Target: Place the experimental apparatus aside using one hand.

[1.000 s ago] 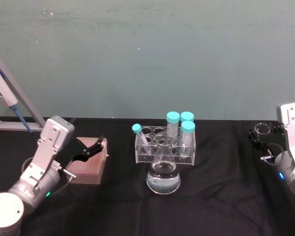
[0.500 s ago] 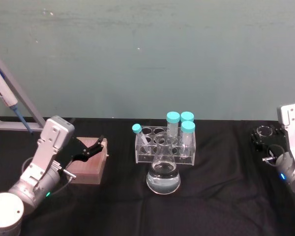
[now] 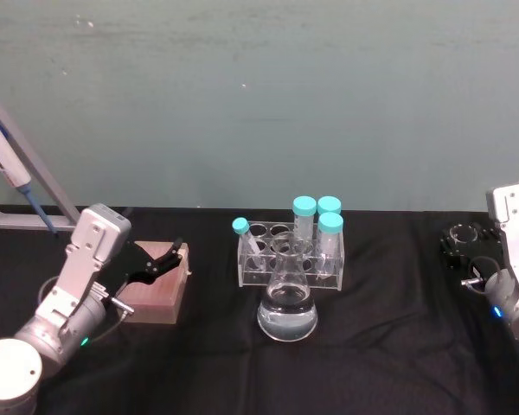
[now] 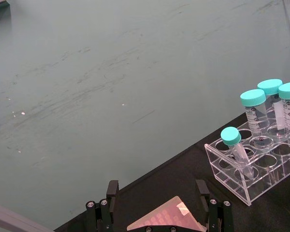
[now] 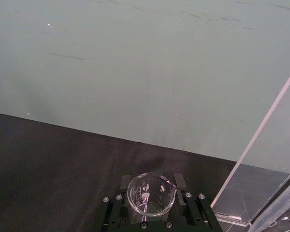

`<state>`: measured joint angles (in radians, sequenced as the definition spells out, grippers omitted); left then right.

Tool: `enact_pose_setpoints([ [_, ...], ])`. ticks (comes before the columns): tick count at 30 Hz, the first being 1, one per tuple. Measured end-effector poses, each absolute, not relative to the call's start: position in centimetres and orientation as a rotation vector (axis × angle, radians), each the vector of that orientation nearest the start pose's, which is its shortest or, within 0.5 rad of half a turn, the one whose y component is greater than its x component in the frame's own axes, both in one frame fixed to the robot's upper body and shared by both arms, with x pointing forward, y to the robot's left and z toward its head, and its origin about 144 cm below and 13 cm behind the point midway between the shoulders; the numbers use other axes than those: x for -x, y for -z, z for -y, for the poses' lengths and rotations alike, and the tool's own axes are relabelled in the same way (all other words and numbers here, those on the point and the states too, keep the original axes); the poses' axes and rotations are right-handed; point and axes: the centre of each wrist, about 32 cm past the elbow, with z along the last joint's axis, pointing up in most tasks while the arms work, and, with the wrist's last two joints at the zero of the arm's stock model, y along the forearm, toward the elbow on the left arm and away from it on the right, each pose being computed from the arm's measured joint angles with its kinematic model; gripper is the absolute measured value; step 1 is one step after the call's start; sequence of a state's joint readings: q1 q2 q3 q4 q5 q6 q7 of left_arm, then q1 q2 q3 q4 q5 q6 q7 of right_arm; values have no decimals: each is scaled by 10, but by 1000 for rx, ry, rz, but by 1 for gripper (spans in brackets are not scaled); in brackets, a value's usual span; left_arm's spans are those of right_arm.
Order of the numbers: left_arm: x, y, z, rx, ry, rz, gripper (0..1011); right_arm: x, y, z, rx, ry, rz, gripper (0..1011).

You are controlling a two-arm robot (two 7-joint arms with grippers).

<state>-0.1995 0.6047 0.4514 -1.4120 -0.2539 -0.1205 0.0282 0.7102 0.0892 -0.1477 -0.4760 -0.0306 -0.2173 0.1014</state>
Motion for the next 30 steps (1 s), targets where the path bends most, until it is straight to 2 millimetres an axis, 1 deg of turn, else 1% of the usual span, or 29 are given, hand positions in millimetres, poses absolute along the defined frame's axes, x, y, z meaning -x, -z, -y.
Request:
enact_pose_setpoints([
  [26,-489,-1140,-310,-304,-1248,285,1000,-617,-1101,257,293,1408,11,539],
  [28,-489,-1140,-310,-304,-1248,285,1000,-618,-1101,257,292,1408,11,559],
  [29,-489,-1140,-310,-305,-1248,285,1000,-618,-1101,257,292,1408,11,595],
  [30,-489,-1140,-310,-305,-1248,285,1000,-618,-1101,257,292,1408,11,595],
])
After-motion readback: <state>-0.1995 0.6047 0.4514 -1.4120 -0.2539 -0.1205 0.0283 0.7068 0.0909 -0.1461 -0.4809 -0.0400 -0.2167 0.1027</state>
